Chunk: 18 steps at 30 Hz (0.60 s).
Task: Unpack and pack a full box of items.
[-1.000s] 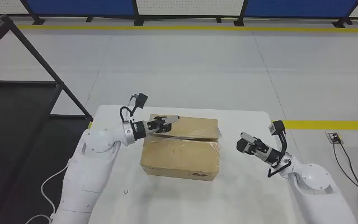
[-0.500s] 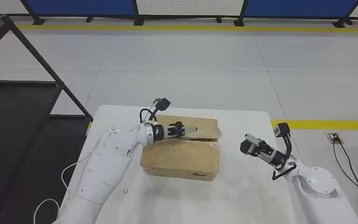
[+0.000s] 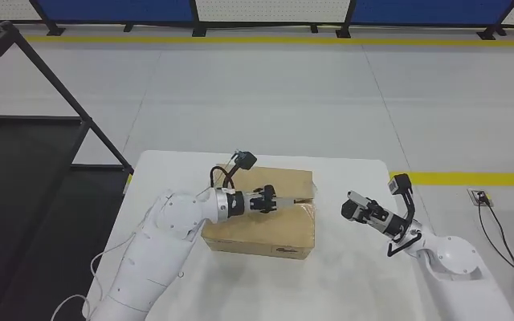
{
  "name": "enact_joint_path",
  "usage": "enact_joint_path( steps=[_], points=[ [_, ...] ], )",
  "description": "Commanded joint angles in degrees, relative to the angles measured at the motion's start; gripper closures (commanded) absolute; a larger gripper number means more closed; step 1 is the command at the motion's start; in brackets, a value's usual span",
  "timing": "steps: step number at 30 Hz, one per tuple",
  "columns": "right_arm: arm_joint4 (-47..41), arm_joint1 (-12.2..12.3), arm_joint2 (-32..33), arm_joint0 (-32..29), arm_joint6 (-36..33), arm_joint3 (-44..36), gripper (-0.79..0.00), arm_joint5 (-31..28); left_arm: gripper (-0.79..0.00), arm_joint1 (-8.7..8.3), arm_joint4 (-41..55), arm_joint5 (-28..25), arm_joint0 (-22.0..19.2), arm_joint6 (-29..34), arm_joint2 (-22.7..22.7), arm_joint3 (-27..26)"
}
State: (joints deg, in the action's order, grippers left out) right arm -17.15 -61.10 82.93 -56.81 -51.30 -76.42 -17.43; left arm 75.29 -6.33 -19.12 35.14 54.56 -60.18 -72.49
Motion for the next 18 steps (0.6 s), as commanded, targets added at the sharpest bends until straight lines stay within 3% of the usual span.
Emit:
enact_joint_path(
  steps=[1, 18],
  points=[
    [-0.01, 0.05, -0.01, -0.29, -0.07, -0.31, -0.785, -0.05, -0.785, 0.05, -0.2, -0.03, 0.02, -0.03, 0.56, -0.03],
    [-2.03, 0.46, 0.23, -1.92, -1.89, -2.01, -0.785, -2.25, -0.785, 1.78, 3.35, -0.37, -2.78, -3.52, 5.74, 3.51]
  ],
)
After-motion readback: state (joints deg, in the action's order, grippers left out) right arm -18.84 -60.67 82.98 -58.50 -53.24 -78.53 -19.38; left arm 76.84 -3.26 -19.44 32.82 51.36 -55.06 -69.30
